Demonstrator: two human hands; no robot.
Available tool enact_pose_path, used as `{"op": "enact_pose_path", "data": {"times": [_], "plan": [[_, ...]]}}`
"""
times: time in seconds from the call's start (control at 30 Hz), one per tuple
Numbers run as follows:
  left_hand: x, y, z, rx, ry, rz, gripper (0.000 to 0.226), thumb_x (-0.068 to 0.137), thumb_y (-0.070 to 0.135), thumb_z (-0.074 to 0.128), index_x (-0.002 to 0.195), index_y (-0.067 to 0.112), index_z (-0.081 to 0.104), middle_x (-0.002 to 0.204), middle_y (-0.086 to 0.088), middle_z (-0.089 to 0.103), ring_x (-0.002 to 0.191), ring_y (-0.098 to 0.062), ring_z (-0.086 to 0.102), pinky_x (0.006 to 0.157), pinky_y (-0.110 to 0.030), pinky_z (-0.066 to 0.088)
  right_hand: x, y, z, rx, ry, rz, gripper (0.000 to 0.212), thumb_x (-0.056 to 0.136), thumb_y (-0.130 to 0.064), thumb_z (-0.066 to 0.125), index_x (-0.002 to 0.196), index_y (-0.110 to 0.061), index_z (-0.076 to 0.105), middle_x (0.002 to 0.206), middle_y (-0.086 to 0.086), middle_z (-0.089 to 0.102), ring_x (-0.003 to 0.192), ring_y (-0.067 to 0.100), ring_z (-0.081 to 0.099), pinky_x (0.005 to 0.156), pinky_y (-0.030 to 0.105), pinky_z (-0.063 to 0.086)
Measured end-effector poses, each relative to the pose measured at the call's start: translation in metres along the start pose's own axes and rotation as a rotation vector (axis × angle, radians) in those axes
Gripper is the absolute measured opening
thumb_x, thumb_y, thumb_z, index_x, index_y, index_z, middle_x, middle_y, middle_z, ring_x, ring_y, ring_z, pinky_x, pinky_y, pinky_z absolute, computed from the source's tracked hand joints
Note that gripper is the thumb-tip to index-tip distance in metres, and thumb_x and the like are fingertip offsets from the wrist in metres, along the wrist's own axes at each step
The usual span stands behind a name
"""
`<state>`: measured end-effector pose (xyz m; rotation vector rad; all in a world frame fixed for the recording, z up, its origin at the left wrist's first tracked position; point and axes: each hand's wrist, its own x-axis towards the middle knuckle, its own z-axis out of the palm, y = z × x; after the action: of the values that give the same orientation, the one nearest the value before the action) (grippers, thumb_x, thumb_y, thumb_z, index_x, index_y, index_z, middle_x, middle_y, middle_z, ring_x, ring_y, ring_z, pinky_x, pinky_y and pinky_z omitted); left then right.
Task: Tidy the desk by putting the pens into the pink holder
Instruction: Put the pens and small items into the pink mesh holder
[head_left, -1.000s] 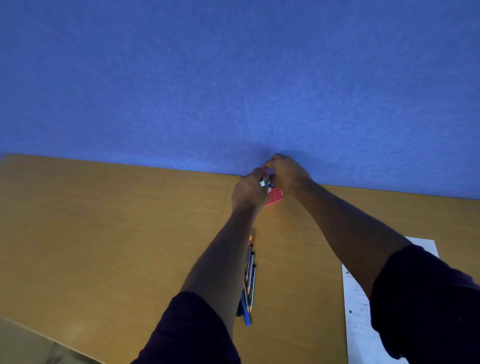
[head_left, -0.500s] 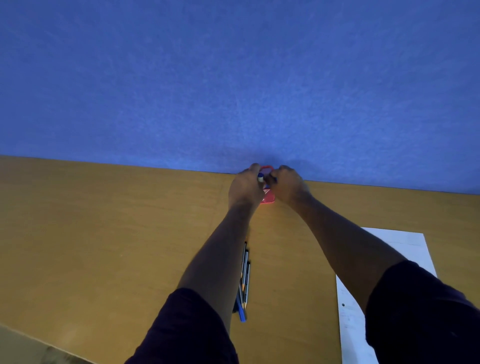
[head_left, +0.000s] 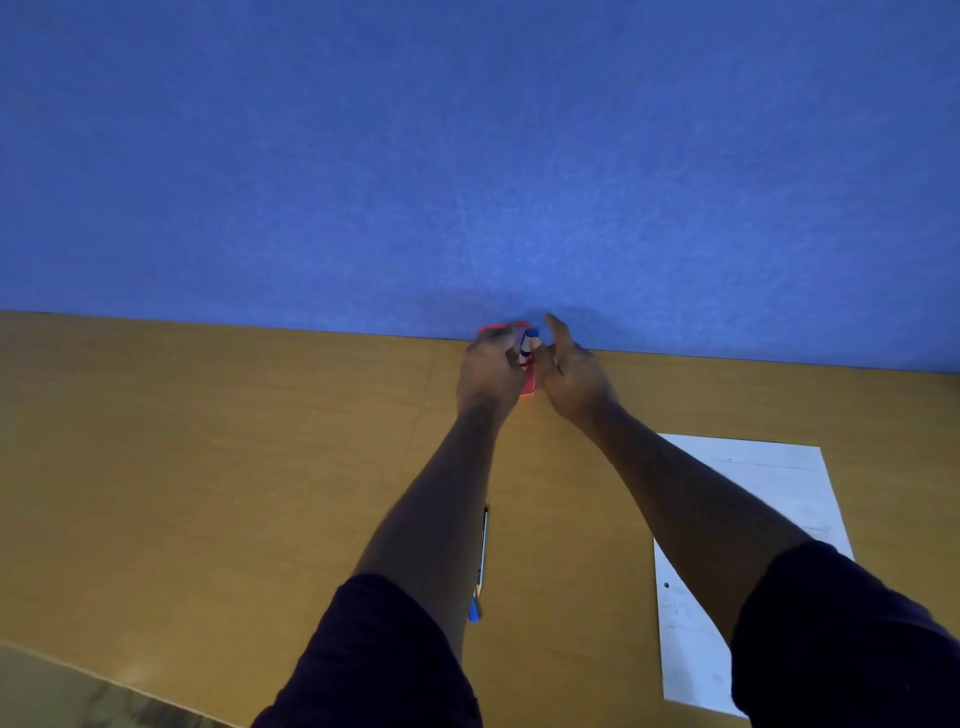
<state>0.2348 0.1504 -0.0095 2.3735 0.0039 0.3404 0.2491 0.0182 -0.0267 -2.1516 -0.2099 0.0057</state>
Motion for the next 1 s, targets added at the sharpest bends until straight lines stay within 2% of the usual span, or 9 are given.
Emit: {"op": "enact_pose_path", "data": {"times": [0.1, 0.17, 0.23, 0.37, 0.47, 0.53, 0.63, 0.8, 1.0], "plan": [[-0.011, 0.008, -0.009, 0.046, 0.043, -0.039, 0.041, 0.089, 0.037, 0.046, 0.111, 0.015, 0.073, 0.110, -0.006, 0.065, 0.096, -0.020, 0.065, 0.077, -0.027, 0.051, -0.013, -0.001, -0.003, -0.063, 0.090, -0.021, 0.049, 0.102, -0.034, 0.043, 0.146, -0.014, 0.035, 0.127, 0.018, 0.059, 0.108, 0.031, 0.060, 0.080, 0.035, 0.046], [-0.023, 0.004, -0.017, 0.138, 0.092, -0.110, 0.023, 0.089, 0.013, 0.054, 0.101, 0.012, 0.073, 0.102, -0.009, 0.064, 0.089, -0.028, 0.064, 0.066, -0.030, 0.048, -0.024, -0.001, -0.003, -0.133, 0.115, -0.109, 0.039, 0.097, -0.024, 0.051, 0.134, -0.010, 0.048, 0.120, 0.016, 0.060, 0.100, 0.030, 0.061, 0.075, 0.031, 0.046], [-0.041, -0.003, -0.025, 0.189, 0.109, -0.224, 0.016, 0.088, 0.008, 0.057, 0.095, 0.013, 0.071, 0.101, -0.009, 0.063, 0.087, -0.031, 0.063, 0.062, -0.031, 0.047, -0.038, 0.001, 0.005, -0.198, 0.061, -0.220, 0.027, 0.092, -0.016, 0.055, 0.118, -0.012, 0.060, 0.106, 0.011, 0.063, 0.090, 0.027, 0.062, 0.069, 0.028, 0.046], [-0.077, -0.022, -0.039, 0.361, -0.080, -0.491, 0.017, 0.090, 0.025, 0.064, 0.102, 0.013, 0.069, 0.111, -0.010, 0.065, 0.102, -0.032, 0.065, 0.073, -0.033, 0.050, -0.080, 0.000, 0.024, -0.316, -0.172, -0.321, 0.018, 0.092, -0.017, 0.053, 0.100, -0.018, 0.069, 0.100, 0.003, 0.064, 0.084, 0.023, 0.064, 0.065, 0.034, 0.054], [-0.099, -0.032, -0.046, 0.527, -0.269, -0.653, 0.043, 0.088, 0.044, 0.068, 0.117, 0.013, 0.066, 0.119, -0.010, 0.067, 0.109, -0.033, 0.066, 0.079, -0.035, 0.052, -0.110, -0.009, 0.034, -0.384, -0.404, -0.373, 0.027, 0.093, -0.015, 0.055, 0.115, -0.024, 0.068, 0.118, 0.002, 0.063, 0.103, 0.022, 0.061, 0.080, 0.039, 0.056], [-0.110, -0.035, -0.045, 0.590, -0.320, -0.662, 0.052, 0.090, 0.053, 0.063, 0.120, 0.010, 0.063, 0.120, -0.012, 0.067, 0.109, -0.034, 0.066, 0.077, -0.035, 0.051, -0.125, -0.011, 0.042, -0.456, -0.547, -0.424, 0.034, 0.094, -0.016, 0.055, 0.125, -0.028, 0.063, 0.132, -0.003, 0.058, 0.116, 0.019, 0.055, 0.089, 0.039, 0.053], [-0.124, -0.036, -0.040, 0.603, -0.335, -0.613, 0.059, 0.098, 0.060, 0.044, 0.118, 0.008, 0.064, 0.118, -0.016, 0.067, 0.107, -0.036, 0.066, 0.076, -0.036, 0.049, -0.140, -0.007, 0.054, -0.605, -0.695, -0.534, 0.047, 0.092, -0.010, 0.058, 0.135, -0.030, 0.055, 0.143, -0.006, 0.050, 0.124, 0.020, 0.049, 0.087, 0.038, 0.052], [-0.134, -0.028, -0.037, 0.553, -0.338, -0.583, 0.062, 0.098, 0.063, 0.035, 0.114, 0.012, 0.068, 0.114, -0.014, 0.068, 0.103, -0.035, 0.066, 0.081, -0.039, 0.054, -0.147, 0.003, 0.059, -0.732, -0.753, -0.631, 0.050, 0.086, -0.007, 0.063, 0.131, -0.027, 0.053, 0.126, 0.001, 0.059, 0.106, 0.025, 0.060, 0.071, 0.040, 0.057], [-0.138, -0.024, -0.036, 0.484, -0.347, -0.599, 0.040, 0.100, 0.046, 0.045, 0.114, 0.016, 0.068, 0.115, -0.012, 0.067, 0.103, -0.033, 0.065, 0.086, -0.041, 0.056, -0.148, -0.008, 0.046, -0.878, -0.729, -0.805, 0.028, 0.087, -0.006, 0.065, 0.114, -0.010, 0.062, 0.109, 0.009, 0.067, 0.091, 0.028, 0.067, 0.068, 0.039, 0.057]]}}
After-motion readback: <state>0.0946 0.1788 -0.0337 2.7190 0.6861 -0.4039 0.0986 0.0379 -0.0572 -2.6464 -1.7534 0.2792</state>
